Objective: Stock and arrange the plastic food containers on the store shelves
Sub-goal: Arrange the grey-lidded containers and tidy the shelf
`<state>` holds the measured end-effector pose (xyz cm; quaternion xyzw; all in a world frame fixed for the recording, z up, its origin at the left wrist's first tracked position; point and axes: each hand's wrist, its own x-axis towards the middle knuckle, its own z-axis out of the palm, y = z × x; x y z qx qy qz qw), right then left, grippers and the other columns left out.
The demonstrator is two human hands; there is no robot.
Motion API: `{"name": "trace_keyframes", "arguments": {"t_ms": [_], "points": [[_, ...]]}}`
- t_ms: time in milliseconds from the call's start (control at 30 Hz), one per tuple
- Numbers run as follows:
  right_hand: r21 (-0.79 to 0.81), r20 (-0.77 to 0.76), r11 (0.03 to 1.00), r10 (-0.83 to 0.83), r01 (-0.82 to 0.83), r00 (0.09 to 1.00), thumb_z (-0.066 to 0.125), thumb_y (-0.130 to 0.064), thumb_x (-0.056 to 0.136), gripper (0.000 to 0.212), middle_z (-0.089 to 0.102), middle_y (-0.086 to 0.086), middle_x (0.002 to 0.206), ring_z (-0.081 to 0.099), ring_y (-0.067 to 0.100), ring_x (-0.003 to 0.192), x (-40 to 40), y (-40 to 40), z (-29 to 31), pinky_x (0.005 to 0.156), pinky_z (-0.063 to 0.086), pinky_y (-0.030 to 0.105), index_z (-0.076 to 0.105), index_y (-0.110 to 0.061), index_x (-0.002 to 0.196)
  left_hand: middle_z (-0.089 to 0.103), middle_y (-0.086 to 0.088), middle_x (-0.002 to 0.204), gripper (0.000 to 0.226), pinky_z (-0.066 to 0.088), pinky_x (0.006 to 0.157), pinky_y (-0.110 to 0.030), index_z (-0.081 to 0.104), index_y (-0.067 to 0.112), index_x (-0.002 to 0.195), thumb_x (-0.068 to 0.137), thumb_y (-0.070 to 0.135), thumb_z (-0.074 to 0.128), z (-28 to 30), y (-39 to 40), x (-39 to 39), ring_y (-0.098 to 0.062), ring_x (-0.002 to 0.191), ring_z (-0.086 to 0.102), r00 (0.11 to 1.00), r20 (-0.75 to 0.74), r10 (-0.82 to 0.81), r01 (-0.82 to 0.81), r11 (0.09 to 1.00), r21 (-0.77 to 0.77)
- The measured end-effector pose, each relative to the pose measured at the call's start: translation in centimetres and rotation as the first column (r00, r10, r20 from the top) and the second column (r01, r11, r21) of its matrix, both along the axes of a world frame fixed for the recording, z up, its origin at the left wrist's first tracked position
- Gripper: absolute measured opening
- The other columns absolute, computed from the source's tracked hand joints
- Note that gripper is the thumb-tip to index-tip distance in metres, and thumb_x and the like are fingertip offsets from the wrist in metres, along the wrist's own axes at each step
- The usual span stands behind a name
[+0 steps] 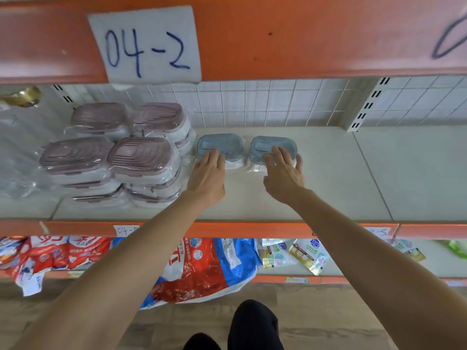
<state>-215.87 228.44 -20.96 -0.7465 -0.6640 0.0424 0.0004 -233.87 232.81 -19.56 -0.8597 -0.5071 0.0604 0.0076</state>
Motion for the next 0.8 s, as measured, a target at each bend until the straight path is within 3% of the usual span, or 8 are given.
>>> {"name": "trace_keyframes", "arguments": {"t_ms": [100,167,267,400,600,800], "points": [[0.014,0.000,0.998,0.062,-0.062,0.998,0.046,-0.020,0.091,0.045,0.031,0.006,0.145,0.025,0.022,0.134,-1.4,-2.0,1.6,0.109,0.019,0.041,0.039,-0.014,0.135,0.045,-0.012,0.128,0.033,0.043,0.091,-0.037,0.049,0.003,0.120,0.087,0.003,0.049,2.3,-1.4,-0.7,-0.027,0.116,0.045,0.995,-0.030,-0.100,0.099,0.995,-0.024],[-0.063,-0.039,0.990,0.122,-0.125,0.992,0.046,-0.017,0.091,0.040,0.043,0.006,0.136,0.037,0.022,0.127,-2.3,-3.4,3.1,0.103,0.029,0.036,0.044,-0.013,0.131,0.051,-0.009,0.117,0.029,0.046,0.080,-0.036,0.052,0.005,0.115,0.087,0.002,0.047,4.2,-2.9,-1.5,-0.025,0.108,0.050,0.989,-0.047,-0.141,0.135,0.984,-0.115],[-0.126,-0.076,0.972,0.191,-0.200,0.979,0.044,-0.014,0.093,0.036,0.053,0.004,0.127,0.045,0.021,0.120,-3.2,-5.8,6.4,0.099,0.034,0.032,0.047,-0.014,0.128,0.052,-0.008,0.117,0.032,0.046,0.073,-0.036,0.051,0.007,0.121,0.090,0.006,0.046,7.6,-5.3,-3.4,-0.024,0.102,0.054,0.973,-0.061,-0.222,0.202,0.949,-0.240],[-0.154,-0.078,0.951,0.258,-0.267,0.963,0.049,-0.020,0.092,0.037,0.055,0.002,0.124,0.049,0.020,0.117,-4.1,-9.2,12.5,0.095,0.037,0.031,0.047,-0.016,0.128,0.053,-0.007,0.116,0.032,0.039,0.068,-0.031,0.052,0.009,0.122,0.092,0.011,0.043,13.3,-8.1,-5.7,-0.023,0.099,0.054,0.959,-0.030,-0.282,0.263,0.925,-0.274],[-0.179,-0.102,0.939,0.278,-0.292,0.955,0.052,-0.021,0.092,0.036,0.057,0.001,0.119,0.051,0.019,0.112,-4.9,-14.2,23.0,0.088,0.043,0.031,0.050,-0.017,0.128,0.059,-0.009,0.118,0.028,0.042,0.074,-0.032,0.056,0.012,0.117,0.094,0.015,0.042,22.3,-11.1,-6.4,-0.028,0.105,0.057,0.917,-0.024,-0.397,0.384,0.899,-0.211],[-0.041,-0.037,0.953,0.300,-0.302,0.953,0.053,-0.020,0.091,0.034,0.058,0.000,0.118,0.052,0.019,0.111,-4.6,-16.3,32.1,0.086,0.043,0.031,0.054,-0.018,0.125,0.062,-0.004,0.115,0.027,0.038,0.072,-0.027,0.061,0.018,0.113,0.093,0.017,0.043,30.2,-12.0,-5.3,-0.024,0.103,0.058,0.866,0.046,-0.497,0.499,0.858,-0.123]]}}
